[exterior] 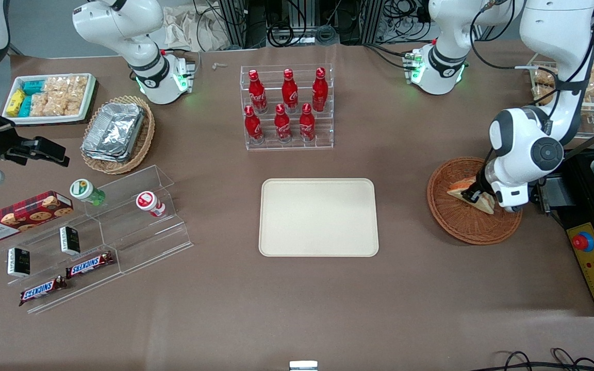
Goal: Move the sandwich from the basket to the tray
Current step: 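Close the left gripper on the sandwich and lift it from the basket, then carry the sandwich with the left gripper over the cream tray and lower it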
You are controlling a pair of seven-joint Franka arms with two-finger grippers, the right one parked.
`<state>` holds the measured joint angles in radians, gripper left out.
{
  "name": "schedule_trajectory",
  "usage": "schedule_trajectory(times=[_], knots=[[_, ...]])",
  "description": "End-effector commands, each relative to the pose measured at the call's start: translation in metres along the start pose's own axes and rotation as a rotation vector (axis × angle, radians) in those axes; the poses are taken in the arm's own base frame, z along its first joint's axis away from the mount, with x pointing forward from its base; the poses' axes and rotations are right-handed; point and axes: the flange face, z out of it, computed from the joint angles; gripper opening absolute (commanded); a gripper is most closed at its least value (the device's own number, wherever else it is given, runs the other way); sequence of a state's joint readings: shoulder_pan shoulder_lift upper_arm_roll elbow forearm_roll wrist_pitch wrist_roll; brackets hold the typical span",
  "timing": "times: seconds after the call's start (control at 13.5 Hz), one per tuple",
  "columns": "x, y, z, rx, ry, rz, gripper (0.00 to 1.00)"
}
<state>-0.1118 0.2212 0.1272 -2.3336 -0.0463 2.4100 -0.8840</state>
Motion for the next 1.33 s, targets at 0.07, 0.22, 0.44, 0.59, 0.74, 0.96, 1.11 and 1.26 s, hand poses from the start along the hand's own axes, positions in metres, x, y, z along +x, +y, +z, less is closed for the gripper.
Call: schedule_trajectory(times=[0.07, 0.22, 0.44, 0.59, 0.74, 0.96, 1.11, 1.26], knots=[[-0.015, 0.015, -0.023, -0.048, 0.016, -0.012, 0.00], [-0.021, 0.014, -0.048, -0.057, 0.016, -0.001, 0.00], [-0.032, 0.012, -0.093, -0.045, 0.027, 0.066, 0.00], [-0.042, 0.025, -0.124, -0.005, 0.002, 0.146, 0.00], [-0.049, 0.037, -0.155, 0.017, -0.013, 0.212, 0.00], [-0.065, 0.047, -0.182, 0.018, -0.011, 0.365, 0.00], [-0.091, 0.059, -0.190, 0.014, 0.004, 0.548, 0.00], [-0.120, 0.071, -0.201, 0.004, 0.026, 0.681, 0.00]])
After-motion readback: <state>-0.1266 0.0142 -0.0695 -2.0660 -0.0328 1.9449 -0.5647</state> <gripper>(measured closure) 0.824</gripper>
